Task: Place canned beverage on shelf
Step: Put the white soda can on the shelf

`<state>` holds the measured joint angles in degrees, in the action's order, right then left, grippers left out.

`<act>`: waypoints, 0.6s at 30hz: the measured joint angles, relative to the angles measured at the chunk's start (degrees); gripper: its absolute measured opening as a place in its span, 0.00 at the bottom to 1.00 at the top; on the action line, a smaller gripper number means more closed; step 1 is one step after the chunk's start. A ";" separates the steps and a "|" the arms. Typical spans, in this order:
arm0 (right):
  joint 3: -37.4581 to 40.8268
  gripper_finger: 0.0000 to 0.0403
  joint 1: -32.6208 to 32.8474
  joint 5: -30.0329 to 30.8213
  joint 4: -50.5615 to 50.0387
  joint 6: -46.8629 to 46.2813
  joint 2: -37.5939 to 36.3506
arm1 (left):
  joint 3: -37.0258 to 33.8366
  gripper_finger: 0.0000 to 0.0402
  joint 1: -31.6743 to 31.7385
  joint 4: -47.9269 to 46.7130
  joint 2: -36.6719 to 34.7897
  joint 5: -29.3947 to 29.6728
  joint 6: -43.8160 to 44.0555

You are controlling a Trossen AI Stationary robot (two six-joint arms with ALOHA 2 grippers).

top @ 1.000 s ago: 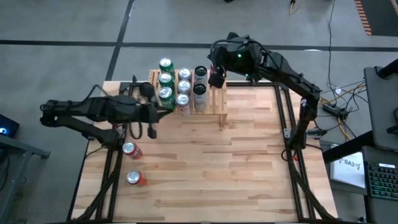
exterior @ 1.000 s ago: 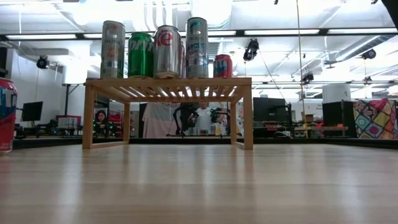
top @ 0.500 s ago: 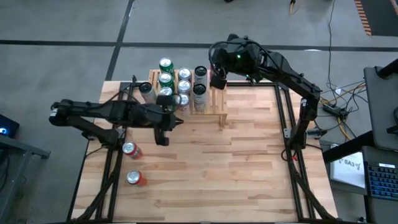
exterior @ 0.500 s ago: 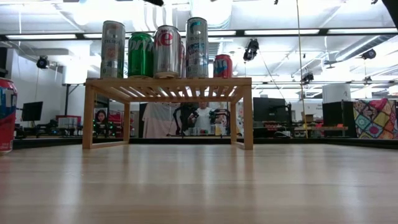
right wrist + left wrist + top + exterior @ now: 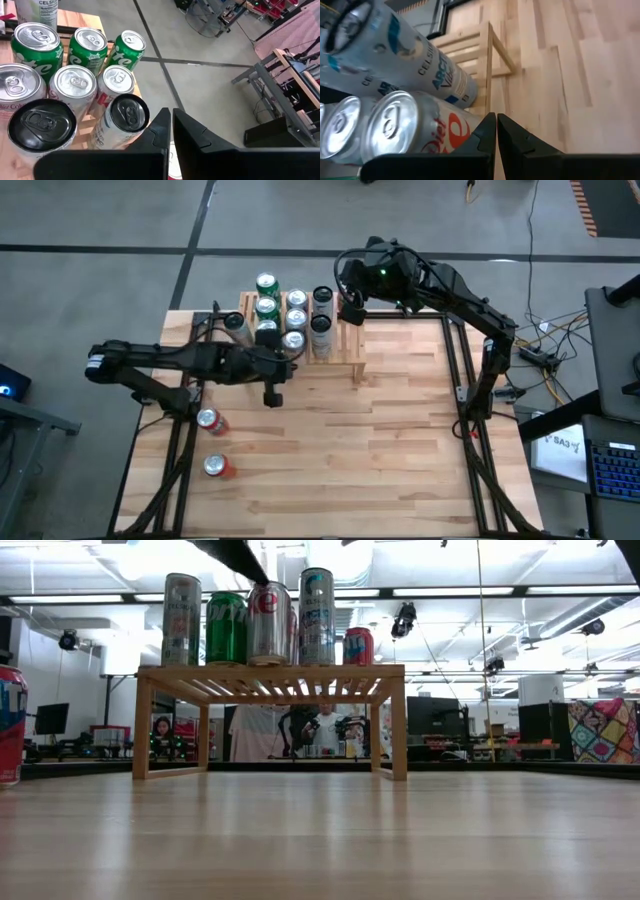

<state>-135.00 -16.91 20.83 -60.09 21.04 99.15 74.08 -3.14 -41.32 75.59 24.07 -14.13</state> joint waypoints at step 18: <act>0.00 0.02 0.00 0.01 -0.19 0.03 0.00 | -0.02 0.00 4.42 -0.24 3.35 1.33 -2.92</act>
<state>-135.00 -16.91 20.84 -60.27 21.07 99.15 74.06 1.28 -41.56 78.94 25.40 -17.05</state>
